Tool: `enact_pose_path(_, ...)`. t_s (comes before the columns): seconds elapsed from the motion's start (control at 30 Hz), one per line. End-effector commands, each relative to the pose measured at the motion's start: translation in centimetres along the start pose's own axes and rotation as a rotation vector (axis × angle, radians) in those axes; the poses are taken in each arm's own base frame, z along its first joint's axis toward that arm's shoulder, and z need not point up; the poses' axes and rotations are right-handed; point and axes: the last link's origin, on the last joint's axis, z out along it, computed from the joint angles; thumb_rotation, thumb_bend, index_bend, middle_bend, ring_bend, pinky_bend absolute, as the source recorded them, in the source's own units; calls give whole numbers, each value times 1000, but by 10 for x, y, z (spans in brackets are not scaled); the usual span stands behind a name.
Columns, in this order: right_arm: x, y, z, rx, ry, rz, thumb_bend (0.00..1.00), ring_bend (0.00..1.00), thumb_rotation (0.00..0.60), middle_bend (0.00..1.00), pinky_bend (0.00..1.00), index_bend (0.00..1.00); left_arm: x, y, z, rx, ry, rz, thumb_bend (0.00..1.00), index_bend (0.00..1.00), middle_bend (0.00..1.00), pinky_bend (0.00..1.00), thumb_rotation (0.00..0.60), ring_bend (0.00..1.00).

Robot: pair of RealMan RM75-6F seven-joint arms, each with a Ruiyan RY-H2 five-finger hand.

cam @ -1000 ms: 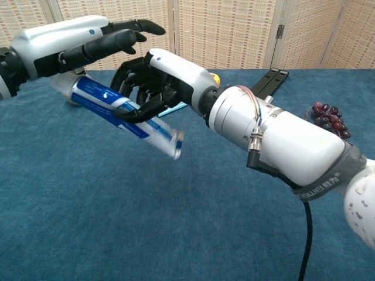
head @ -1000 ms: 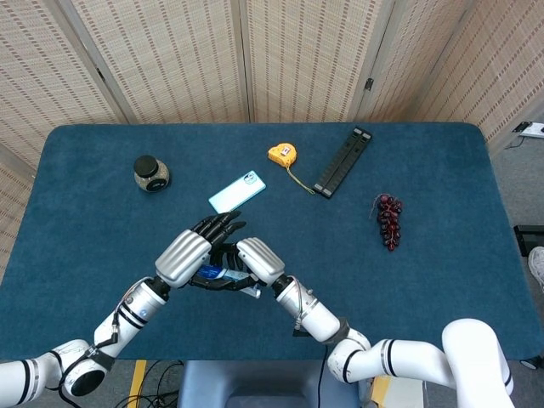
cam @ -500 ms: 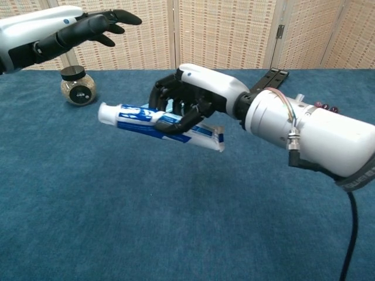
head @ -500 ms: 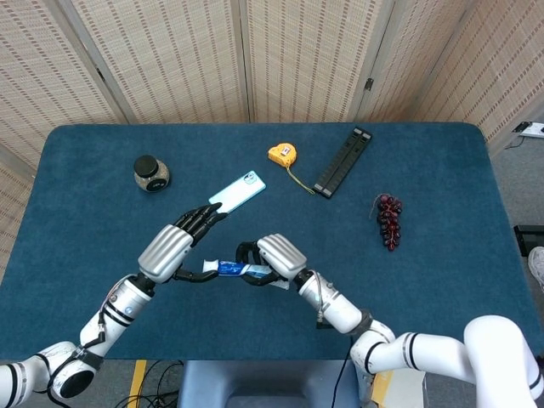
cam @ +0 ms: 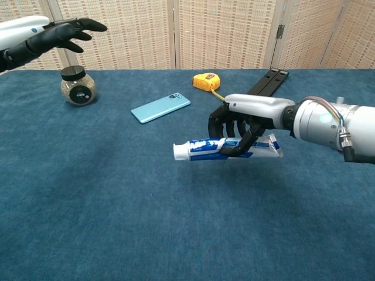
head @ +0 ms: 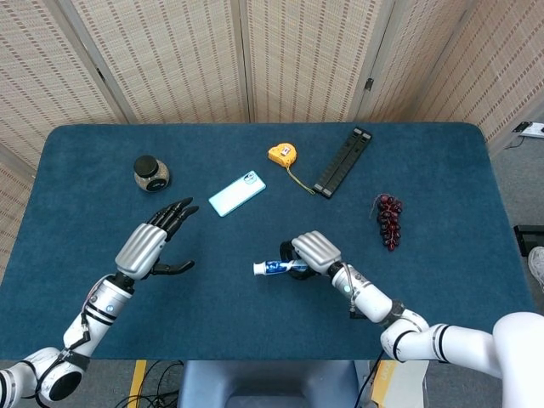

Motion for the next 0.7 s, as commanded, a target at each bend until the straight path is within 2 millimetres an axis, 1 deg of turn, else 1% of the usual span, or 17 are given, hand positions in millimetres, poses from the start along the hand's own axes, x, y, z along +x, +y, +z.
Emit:
enact_pose_path(0.03,-1,7,-1,-23,-18,-24,446,389,600,373,492,378,0,-5,-3,17,2,-2,0,0,0,147,0,10)
enact_pose_path(0.1,-2,9,-2,-40,-30,-7,413,328,600,303,455,243,0,-10,-6,33,-2,4,0,0,0,147,0,10)
enact_pose_path(0.17,-1,10,-3,-52,-44,20,398,284,600,256,425,154,1,-14,-8,47,-3,12,0,0,0,147,0,10)
enact_pose_path(0.2,-1,11,-4,-54,-46,22,395,272,600,243,415,132,1,-15,-9,49,-3,14,0,0,0,147,0,10)
enact_pose_path(0.27,4,14,-7,-64,-36,12,387,223,600,195,375,49,3,-22,-14,74,1,23,0,0,0,147,0,10)
enact_pose_path(0.33,9,15,-10,-66,-22,15,383,179,600,159,340,5,6,-28,-17,91,7,29,0,0,0,147,0,10)
enact_pose_path(0.37,15,16,-14,-65,-6,15,383,164,600,149,328,0,8,-31,-20,105,8,39,0,0,0,147,0,10)
enact_pose_path(0.43,24,18,-23,-63,22,5,383,160,600,148,325,0,11,-37,-24,127,14,50,0,0,0,146,0,10)
enact_pose_path(0.47,31,21,-30,-67,46,-8,383,160,600,156,325,0,14,-40,-27,148,21,54,0,0,0,145,5,10)
enact_pose_path(0.5,37,23,-37,-72,66,-23,383,160,600,165,325,0,17,-43,-30,161,27,61,0,0,0,144,23,10)
enact_pose_path(0.53,43,26,-45,-79,85,-38,386,165,600,187,325,0,19,-45,-32,176,35,66,0,0,0,143,77,10)
enact_pose_path(0.57,50,30,-56,-91,108,-58,393,171,600,206,325,3,22,-49,-36,202,50,65,0,0,0,143,204,11)
enact_pose_path(0.6,55,34,-66,-102,126,-74,398,176,600,218,325,9,25,-52,-39,223,63,72,0,0,0,143,314,12)
enact_pose_path(0.63,61,38,-79,-119,152,-95,410,189,600,241,325,27,28,-55,-42,244,81,92,0,0,0,143,493,15)
enact_pose_path(0.67,65,42,-89,-133,169,-108,418,200,600,260,325,53,30,-57,-45,258,96,98,0,0,0,143,587,18)
enact_pose_path(0.7,68,45,-100,-148,186,-118,425,209,600,273,325,77,31,-59,-48,275,110,98,0,0,0,143,600,18)
